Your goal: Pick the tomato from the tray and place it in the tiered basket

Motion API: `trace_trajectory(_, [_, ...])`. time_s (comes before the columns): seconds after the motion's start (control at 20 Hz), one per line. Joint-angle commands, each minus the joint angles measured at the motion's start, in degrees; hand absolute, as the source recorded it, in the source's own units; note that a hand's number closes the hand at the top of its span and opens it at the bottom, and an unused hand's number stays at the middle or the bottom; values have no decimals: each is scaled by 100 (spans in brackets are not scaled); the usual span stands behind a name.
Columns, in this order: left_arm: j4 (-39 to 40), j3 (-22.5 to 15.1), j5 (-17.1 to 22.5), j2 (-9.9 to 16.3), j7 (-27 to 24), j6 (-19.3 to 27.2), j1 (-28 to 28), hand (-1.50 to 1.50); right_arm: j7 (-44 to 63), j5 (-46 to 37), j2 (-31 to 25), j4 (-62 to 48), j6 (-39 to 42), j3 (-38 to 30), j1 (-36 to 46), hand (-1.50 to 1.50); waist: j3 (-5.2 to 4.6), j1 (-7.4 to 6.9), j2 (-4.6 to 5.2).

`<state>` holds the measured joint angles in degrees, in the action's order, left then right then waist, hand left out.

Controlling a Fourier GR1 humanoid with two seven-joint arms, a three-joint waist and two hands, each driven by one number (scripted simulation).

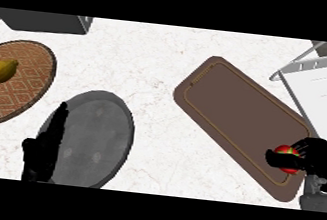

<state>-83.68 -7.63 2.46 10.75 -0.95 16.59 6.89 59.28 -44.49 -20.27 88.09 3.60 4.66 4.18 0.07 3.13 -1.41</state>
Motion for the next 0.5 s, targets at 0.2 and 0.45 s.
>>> trace_trajectory(0.2, [124,29,11,19,97,-6,267,0,1016,-190,28,2004,-745,-1229,-782,150,-30,82,38])
trace_trajectory(0.45, [66,-98,-100,-120,245,119,137,0,1432,-770,45,3657,-608,-1732,-816,150,-37,56,46])
